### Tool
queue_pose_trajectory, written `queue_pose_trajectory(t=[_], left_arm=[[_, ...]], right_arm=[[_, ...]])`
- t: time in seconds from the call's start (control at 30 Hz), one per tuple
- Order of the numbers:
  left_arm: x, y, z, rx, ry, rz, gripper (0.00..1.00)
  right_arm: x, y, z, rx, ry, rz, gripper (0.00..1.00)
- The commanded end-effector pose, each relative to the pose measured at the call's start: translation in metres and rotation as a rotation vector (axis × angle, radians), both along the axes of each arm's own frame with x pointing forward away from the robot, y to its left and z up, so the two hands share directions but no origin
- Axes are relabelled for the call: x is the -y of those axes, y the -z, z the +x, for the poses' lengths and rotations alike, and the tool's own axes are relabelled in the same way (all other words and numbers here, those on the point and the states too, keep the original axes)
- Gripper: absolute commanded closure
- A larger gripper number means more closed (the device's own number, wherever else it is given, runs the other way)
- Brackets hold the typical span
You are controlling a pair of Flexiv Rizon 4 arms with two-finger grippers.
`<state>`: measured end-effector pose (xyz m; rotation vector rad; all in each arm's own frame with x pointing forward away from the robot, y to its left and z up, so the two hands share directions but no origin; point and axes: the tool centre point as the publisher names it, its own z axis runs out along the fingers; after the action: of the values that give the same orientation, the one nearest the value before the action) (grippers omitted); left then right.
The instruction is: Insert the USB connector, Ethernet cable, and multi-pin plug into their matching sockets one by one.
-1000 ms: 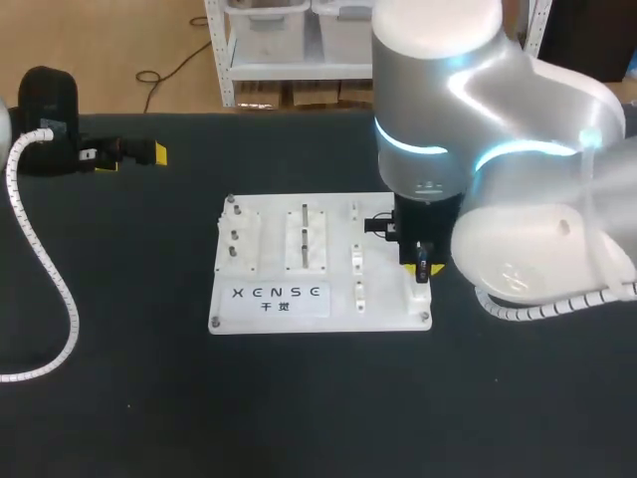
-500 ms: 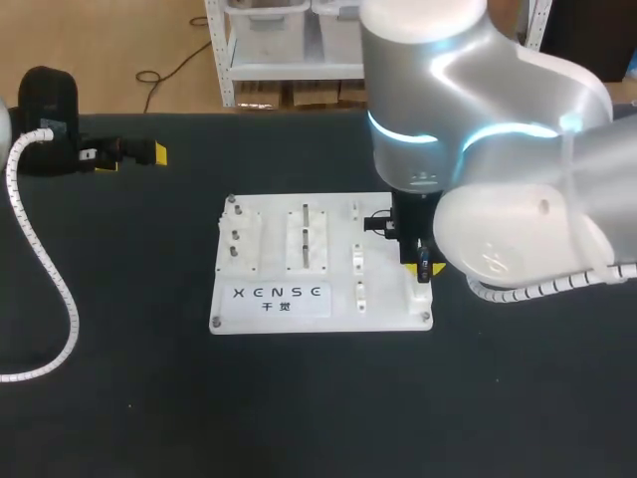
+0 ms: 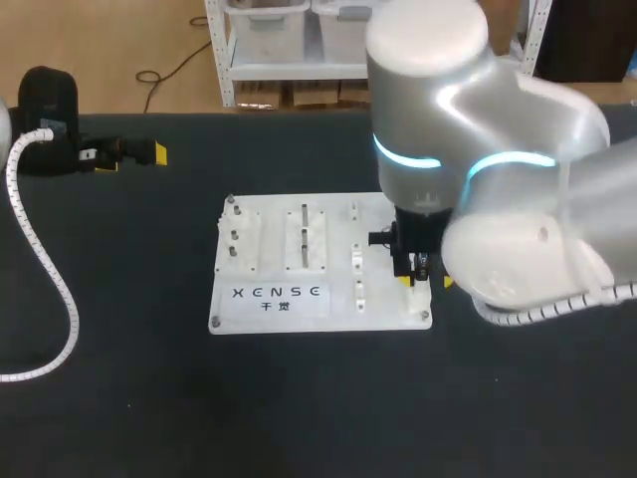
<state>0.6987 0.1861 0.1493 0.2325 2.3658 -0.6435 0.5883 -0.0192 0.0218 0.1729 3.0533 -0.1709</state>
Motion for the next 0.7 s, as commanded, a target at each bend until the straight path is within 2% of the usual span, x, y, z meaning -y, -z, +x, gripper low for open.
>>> queue_pose_trajectory(t=[0.03,0.3,0.7], left_arm=[[0.001,-0.001,0.001,-0.006,-0.003,0.007,0.0],[0.001,-0.001,0.001,-0.006,-0.003,0.007,0.0],[0.001,-0.001,0.001,-0.006,-0.003,0.007,0.0]], right_arm=[[0.014,0.041,0.003,0.052,0.007,0.021,0.0],[0.015,0.001,0.014,0.127,0.014,0.049,0.0],[-0.004,-0.043,0.023,0.205,-0.018,0.06,0.0]])
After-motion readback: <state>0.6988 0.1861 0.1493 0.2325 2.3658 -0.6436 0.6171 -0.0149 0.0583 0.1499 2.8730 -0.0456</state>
